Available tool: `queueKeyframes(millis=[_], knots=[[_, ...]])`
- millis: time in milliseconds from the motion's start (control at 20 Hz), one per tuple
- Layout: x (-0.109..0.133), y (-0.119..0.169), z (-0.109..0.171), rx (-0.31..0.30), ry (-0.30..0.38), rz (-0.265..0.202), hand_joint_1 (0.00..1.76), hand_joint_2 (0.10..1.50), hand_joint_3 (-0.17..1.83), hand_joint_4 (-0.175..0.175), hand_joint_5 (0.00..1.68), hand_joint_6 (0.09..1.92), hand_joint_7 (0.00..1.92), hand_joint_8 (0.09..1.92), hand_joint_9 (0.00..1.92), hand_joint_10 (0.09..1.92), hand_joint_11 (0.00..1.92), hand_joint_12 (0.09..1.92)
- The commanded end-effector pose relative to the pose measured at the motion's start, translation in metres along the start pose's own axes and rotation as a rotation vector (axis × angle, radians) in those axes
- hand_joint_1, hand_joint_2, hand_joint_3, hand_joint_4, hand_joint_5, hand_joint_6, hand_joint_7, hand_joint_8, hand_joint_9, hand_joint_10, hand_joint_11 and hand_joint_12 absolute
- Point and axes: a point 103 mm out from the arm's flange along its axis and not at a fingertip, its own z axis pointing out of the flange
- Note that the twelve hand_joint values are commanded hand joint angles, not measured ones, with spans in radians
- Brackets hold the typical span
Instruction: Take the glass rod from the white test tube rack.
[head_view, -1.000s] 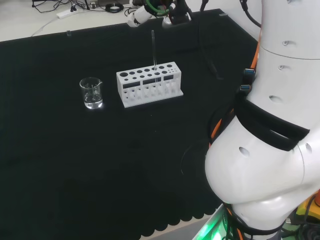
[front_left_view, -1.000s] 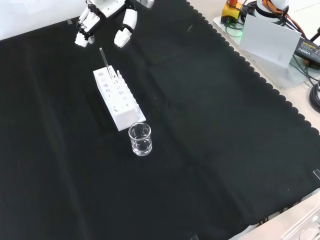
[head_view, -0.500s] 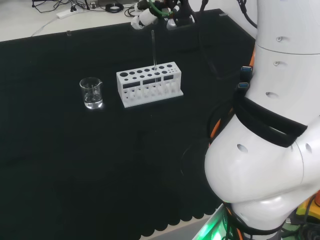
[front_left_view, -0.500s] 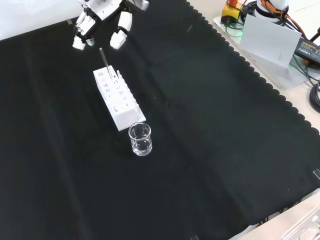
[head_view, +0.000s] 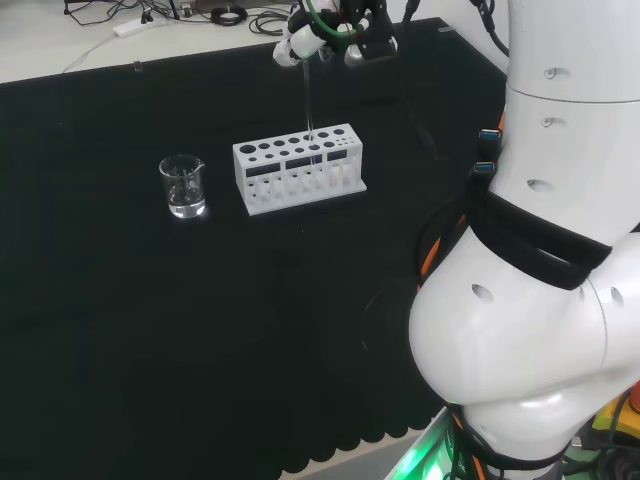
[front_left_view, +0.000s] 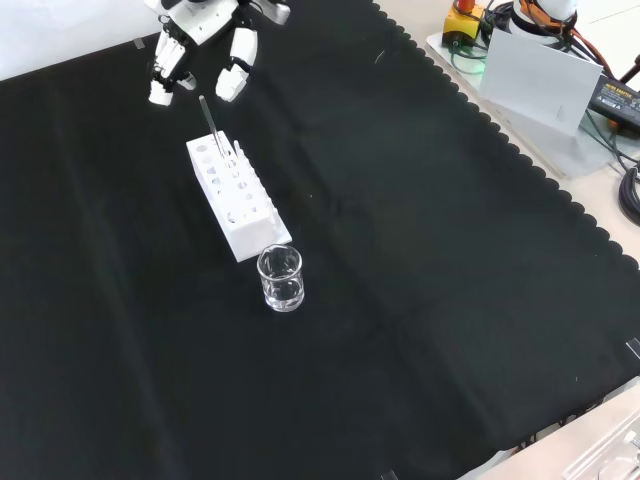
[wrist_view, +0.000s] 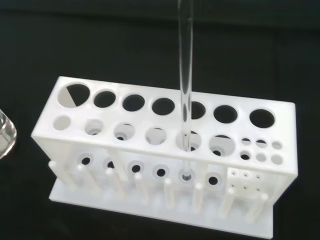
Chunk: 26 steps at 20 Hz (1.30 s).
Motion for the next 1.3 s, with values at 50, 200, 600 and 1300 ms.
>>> queueKeyframes(millis=[50, 200, 600, 1300], knots=[[-0.012, 0.002, 0.010, 0.018, -0.004, 0.006, 0.34, 0.98, 0.37, -0.131, 0.44, 0.09, 0.47, 0.84, 0.89, 0.91, 0.72, 1.28], [-0.008, 0.005, 0.013, 0.044, -0.031, 0.016, 0.35, 0.98, 0.37, -0.135, 0.49, 0.12, 0.51, 0.84, 0.92, 0.93, 0.77, 1.27], [-0.013, 0.018, 0.017, 0.056, 0.055, 0.020, 0.41, 0.96, 0.37, -0.160, 0.48, 0.50, 0.64, 0.90, 1.05, 0.94, 1.03, 1.17], [-0.015, 0.026, 0.021, -0.018, 0.138, 0.018, 0.95, 0.92, 0.46, -0.175, 0.67, 0.91, 0.69, 1.08, 1.34, 0.87, 1.59, 0.70]])
